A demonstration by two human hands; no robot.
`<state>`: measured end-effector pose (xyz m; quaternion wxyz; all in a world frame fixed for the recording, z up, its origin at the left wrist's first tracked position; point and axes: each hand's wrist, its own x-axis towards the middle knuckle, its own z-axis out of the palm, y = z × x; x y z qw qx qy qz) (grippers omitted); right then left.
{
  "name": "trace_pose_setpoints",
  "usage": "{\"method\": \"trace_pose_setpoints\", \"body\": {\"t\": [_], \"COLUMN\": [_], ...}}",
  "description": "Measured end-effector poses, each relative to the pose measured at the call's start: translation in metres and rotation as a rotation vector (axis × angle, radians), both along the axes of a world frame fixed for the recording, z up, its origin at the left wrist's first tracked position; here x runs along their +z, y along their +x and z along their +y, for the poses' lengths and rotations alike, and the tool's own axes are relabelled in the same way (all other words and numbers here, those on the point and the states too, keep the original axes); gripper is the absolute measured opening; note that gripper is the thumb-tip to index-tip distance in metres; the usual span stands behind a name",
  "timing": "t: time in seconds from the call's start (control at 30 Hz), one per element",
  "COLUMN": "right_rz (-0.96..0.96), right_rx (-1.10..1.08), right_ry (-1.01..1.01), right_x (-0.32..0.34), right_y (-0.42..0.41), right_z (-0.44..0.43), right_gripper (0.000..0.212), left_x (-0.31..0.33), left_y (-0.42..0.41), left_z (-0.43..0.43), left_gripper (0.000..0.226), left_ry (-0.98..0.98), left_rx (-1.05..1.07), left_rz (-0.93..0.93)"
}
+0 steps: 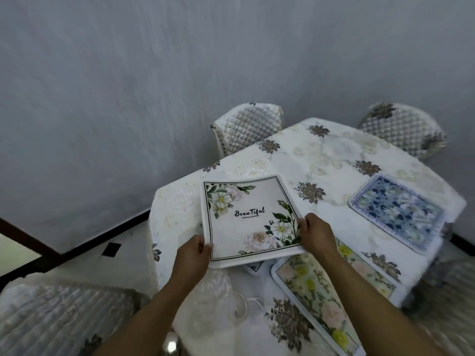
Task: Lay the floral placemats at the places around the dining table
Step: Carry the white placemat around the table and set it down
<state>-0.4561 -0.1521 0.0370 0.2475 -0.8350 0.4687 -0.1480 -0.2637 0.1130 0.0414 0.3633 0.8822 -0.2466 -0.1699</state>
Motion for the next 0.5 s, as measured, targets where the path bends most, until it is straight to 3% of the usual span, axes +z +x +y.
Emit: {"method": "trace_pose_setpoints", "body": {"t": [0.23,0.5], "right_rz": [-0.036,-0.021], "right_rx": [-0.175,-0.412], "right_ry": [-0.111,-0.148], "right_x": [0.058,0.112], "right_y": [-0.108,-0.274], "right_z": [0.063,0.118], "right_gripper": [0.036,0.028], "left_x": [0.049,0.084], "left_y": [-0.056,-0.175], "left_z": [0.028,0.020], "left_gripper": [0.028,0.030], "left_ry": [-0.092,-0.147], "left_rx": [-0.306,-0.555], "left_rz": [-0.099,-0.115]}}
